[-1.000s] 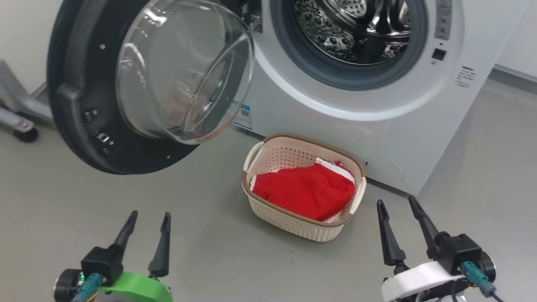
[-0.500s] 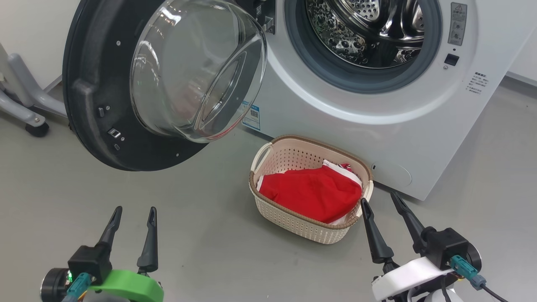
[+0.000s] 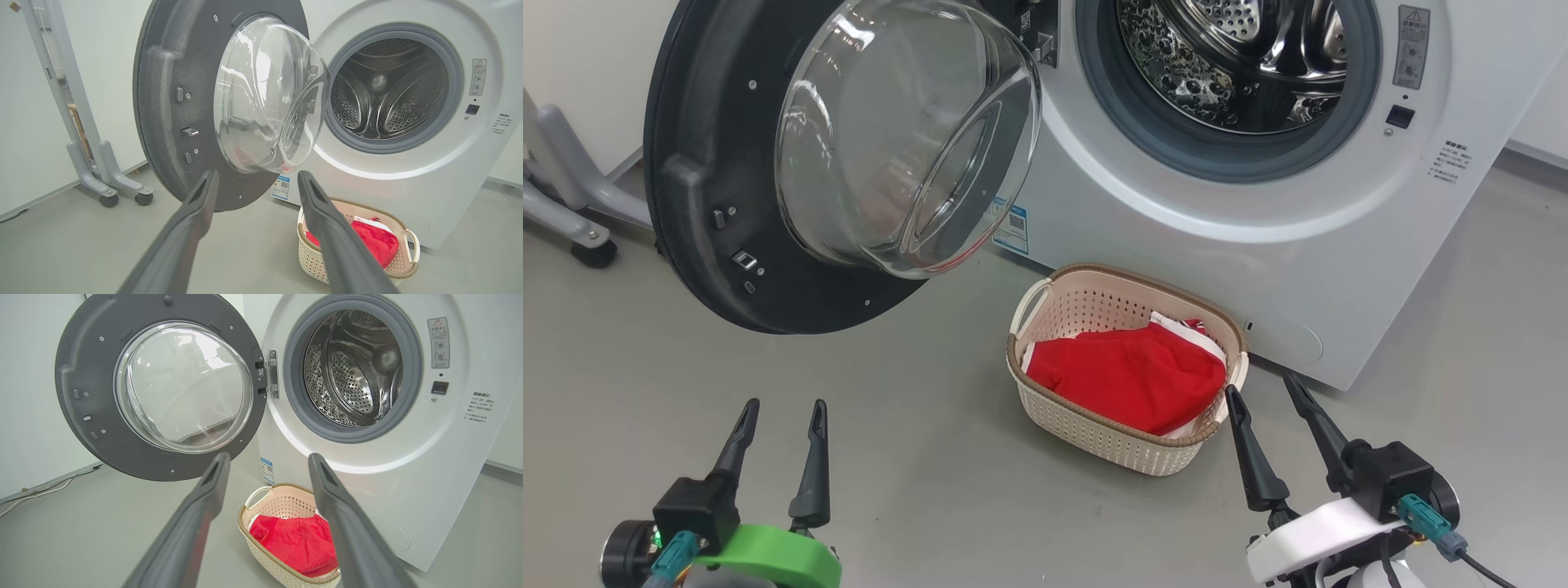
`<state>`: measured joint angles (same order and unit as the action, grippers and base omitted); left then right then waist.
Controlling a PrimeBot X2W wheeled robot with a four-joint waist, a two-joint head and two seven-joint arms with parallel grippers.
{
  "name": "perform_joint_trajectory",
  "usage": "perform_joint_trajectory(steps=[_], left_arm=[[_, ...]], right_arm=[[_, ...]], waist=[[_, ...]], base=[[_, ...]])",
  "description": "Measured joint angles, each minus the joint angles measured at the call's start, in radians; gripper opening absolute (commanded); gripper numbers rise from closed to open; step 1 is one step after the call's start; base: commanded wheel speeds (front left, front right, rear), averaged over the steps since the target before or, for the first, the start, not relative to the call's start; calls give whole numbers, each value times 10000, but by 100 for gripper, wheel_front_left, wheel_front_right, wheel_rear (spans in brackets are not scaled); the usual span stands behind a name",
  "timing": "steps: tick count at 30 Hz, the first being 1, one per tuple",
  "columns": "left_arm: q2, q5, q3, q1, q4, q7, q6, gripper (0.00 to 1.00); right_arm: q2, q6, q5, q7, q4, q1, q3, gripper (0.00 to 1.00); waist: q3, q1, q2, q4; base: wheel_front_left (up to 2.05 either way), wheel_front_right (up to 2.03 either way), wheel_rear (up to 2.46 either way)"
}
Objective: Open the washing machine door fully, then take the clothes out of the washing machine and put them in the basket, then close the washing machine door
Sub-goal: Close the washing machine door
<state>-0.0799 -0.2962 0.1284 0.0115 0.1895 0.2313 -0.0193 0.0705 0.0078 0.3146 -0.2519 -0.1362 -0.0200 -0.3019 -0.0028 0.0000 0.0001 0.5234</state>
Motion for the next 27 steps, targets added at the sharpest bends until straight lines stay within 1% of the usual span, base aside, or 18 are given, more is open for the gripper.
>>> perform_joint_trajectory(steps=[27], left_arm=[[2, 0, 27, -5, -25, 0, 10, 100]], right_arm=[[-58, -13, 2, 0, -29, 11, 96, 100]], waist=[[-28, 0, 0, -35]], base=[[0, 0, 0]])
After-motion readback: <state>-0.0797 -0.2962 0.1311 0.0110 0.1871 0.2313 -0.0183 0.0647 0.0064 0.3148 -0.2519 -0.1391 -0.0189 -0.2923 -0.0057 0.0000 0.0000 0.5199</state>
